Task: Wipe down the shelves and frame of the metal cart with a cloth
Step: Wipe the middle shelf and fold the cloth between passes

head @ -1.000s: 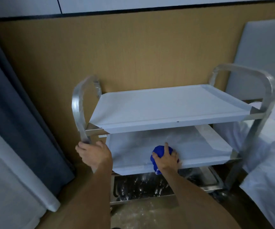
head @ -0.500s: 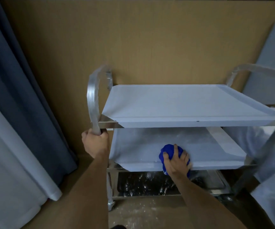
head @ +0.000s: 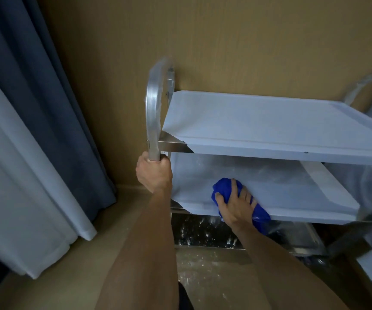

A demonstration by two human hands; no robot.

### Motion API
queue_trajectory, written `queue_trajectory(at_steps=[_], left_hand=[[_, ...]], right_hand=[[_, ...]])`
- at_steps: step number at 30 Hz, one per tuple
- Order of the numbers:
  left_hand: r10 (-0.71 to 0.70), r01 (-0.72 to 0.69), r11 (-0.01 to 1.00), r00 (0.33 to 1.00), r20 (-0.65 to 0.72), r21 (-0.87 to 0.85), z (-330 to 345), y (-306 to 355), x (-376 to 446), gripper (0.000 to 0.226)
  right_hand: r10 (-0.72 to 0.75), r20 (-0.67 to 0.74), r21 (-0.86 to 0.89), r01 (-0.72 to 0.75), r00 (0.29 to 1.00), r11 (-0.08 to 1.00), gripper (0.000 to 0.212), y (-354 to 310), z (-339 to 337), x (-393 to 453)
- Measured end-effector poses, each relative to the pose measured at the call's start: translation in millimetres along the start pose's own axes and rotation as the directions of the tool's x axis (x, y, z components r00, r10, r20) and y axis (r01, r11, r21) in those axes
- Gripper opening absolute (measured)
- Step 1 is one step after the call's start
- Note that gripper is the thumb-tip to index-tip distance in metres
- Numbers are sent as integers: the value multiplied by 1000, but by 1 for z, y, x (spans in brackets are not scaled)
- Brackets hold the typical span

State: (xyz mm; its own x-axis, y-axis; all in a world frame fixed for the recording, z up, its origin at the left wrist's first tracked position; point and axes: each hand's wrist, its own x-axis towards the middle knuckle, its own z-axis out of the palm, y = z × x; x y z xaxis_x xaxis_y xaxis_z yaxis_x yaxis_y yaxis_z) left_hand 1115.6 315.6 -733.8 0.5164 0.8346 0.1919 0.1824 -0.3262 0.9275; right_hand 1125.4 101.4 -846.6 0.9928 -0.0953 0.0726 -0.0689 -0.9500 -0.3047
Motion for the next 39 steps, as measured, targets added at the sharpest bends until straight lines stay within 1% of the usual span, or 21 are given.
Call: queue_trajectory(at_steps=[3,6,8,11,14,17,20,22,24,27,30,32,34,36,37,39], left_hand=[[-4,4,1000,1000,25,-5,-1,-1,0,14],[30,-29,999,999,43,-19,-3,-2,-1,13],[59,-59,998,997,47,-7,-3,-4,2,12],[65,-65,998,998,27,6,-3,-11,7,8],[73,-73,997,997,18,3,-2,-11,4,8],[80,-80,996,997,3,40,-4,-5,-1,11],[70,-70,993,998,7,90,-7,-1,-5,14],[67,-68,992,998,13,102,-8,0,-7,14],[63,-65,992,998,21,110,-10,2,-11,14],[68,-72,992,997,46,102,-13,3,-15,14],[71,-77,994,995,68,80,-14,3,-17,14],[79,-83,994,995,65,67,-16,2,-19,15],[73,-77,995,995,65,63,-18,2,-21,13],[68,-71,996,996,51,59,-17,0,-21,11],[60,-62,997,997,42,52,-16,0,-21,11],[34,-35,999,999,23,36,-13,2,-22,13]], right_hand=[[-162,108,34,160,981,987,89,-56,12,-7],[-358,179,67,352,916,934,99,-114,23,-20],[-398,194,66,393,897,917,100,-138,28,-31],[-381,148,68,375,913,925,98,-144,35,-33],[-378,142,86,369,915,925,96,-135,37,-31],[-361,89,118,350,928,929,90,-125,37,-36],[-344,35,107,339,938,935,89,-98,38,-38],[-299,12,84,297,954,951,88,-66,35,-39],[-230,-21,66,231,973,971,86,-30,26,-38],[-113,-44,103,117,993,988,87,23,9,-28],[99,-41,122,-94,994,988,87,65,-13,-11],[247,10,159,-246,969,956,83,74,-25,-1],[298,69,183,-306,952,934,78,66,-29,4],[262,70,160,-270,962,949,71,49,-21,0],[215,57,134,-221,975,966,69,40,-16,-5],[67,51,68,-70,996,995,68,15,-5,-17]])
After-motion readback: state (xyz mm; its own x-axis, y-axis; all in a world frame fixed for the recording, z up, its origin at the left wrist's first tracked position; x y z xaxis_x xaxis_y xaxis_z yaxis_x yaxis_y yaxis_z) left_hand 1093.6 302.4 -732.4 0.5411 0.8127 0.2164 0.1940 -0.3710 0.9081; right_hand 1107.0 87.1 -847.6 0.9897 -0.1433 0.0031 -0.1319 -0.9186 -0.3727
